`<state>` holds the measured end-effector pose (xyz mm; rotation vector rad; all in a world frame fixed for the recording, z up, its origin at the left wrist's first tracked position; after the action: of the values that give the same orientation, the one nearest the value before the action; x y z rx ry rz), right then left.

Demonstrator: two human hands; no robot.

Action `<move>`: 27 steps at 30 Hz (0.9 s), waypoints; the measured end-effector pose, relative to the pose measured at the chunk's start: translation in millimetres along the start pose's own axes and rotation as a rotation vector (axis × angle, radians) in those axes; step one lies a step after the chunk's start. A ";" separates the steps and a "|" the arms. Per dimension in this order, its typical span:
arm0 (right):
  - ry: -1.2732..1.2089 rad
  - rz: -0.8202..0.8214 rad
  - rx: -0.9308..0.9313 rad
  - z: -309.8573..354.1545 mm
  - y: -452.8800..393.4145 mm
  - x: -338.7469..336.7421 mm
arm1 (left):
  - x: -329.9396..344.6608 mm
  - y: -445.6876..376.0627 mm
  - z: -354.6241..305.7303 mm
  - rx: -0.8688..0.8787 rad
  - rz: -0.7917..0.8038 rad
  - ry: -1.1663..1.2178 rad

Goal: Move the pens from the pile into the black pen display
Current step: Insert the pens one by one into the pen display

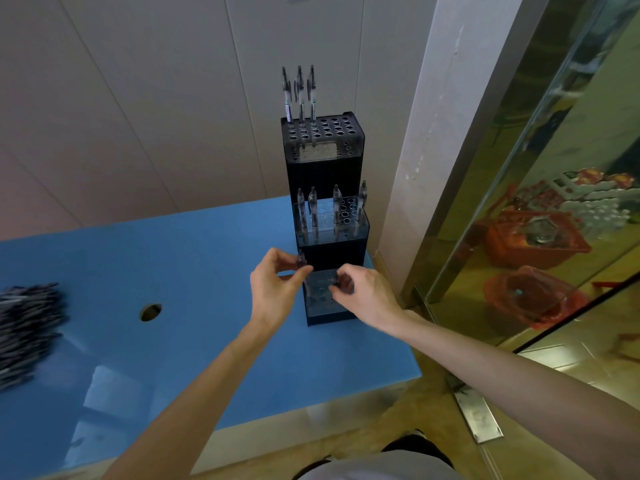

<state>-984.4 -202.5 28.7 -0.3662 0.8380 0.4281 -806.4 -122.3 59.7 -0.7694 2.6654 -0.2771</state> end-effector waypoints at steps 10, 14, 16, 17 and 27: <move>0.008 0.010 0.040 7.8 -3.6 6.9 | 15.2 14.9 22.6 -0.033 0.109 -0.185; 0.032 0.066 0.010 3.9 0.0 1.2 | 18.2 20.7 34.8 0.010 0.126 -0.277; 0.062 0.063 -0.012 2.9 1.9 -0.6 | 22.2 18.2 37.6 0.082 0.145 -0.361; 0.077 0.054 -0.025 2.4 2.9 -0.3 | 24.2 16.6 38.4 0.108 0.151 -0.393; 0.034 0.064 -0.048 -3.9 3.5 3.5 | 33.3 16.6 33.9 0.013 0.091 -0.492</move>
<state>-986.5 -200.6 23.1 -0.3926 0.8751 0.5032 -827.6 -129.6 14.7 -0.6149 2.2223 -0.0674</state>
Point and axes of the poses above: each hand's wrist, its own y-axis away from the middle knuckle, its own x-axis out of the palm, z = x × y, the point moved 2 cm from there along -y, towards the middle knuckle, and after that the axes turned 5 degrees about x, right-handed, at the moved point
